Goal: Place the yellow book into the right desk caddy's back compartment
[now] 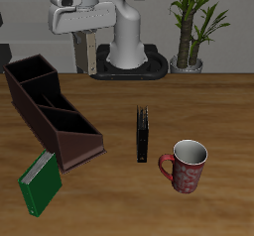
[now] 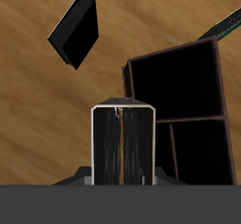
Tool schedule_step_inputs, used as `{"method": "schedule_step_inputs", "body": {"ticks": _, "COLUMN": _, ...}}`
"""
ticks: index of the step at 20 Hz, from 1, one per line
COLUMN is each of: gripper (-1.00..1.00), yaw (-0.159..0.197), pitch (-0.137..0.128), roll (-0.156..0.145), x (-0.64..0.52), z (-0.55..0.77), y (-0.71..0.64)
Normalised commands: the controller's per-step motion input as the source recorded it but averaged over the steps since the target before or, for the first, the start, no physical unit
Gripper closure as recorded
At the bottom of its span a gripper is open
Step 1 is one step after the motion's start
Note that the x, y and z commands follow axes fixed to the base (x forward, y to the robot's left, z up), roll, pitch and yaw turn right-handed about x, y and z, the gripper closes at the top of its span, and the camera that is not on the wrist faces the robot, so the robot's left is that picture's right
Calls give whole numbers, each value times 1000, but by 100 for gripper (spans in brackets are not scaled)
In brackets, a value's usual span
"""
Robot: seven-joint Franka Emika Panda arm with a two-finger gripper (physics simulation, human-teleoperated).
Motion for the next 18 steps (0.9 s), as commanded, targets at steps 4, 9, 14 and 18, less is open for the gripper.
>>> {"method": "schedule_step_inputs", "body": {"ticks": 4, "gripper": 100, "yaw": 80, "pitch": -21, "roll": -36, "x": 41, "z": 19, "y": -318}}
{"method": "schedule_step_inputs", "body": {"ticks": 9, "gripper": 100, "yaw": 40, "pitch": -4, "roll": -35, "x": -61, "z": -136, "y": -219}}
{"method": "schedule_step_inputs", "body": {"ticks": 14, "gripper": 100, "yaw": -14, "pitch": 8, "roll": -55, "x": -78, "z": -76, "y": -216}}
{"method": "schedule_step_inputs", "body": {"ticks": 18, "gripper": 100, "yaw": 12, "pitch": -35, "roll": -47, "x": -116, "z": 84, "y": -211}}
